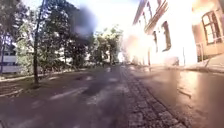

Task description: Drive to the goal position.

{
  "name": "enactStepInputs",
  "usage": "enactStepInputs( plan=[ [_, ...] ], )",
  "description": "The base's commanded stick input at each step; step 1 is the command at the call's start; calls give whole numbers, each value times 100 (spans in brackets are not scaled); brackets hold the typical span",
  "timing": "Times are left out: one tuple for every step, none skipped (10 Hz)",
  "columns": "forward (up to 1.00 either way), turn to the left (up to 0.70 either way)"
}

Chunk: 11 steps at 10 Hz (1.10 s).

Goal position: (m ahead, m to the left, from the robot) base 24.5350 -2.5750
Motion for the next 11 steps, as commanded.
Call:
enactStepInputs(
  plan=[
    [50, -50],
    [50, -39],
    [50, -4],
    [50, 0],
    [50, 0],
    [50, 0],
    [50, 0],
    [50, 0],
    [50, 0],
    [50, 0],
    [50, 0]
  ],
)
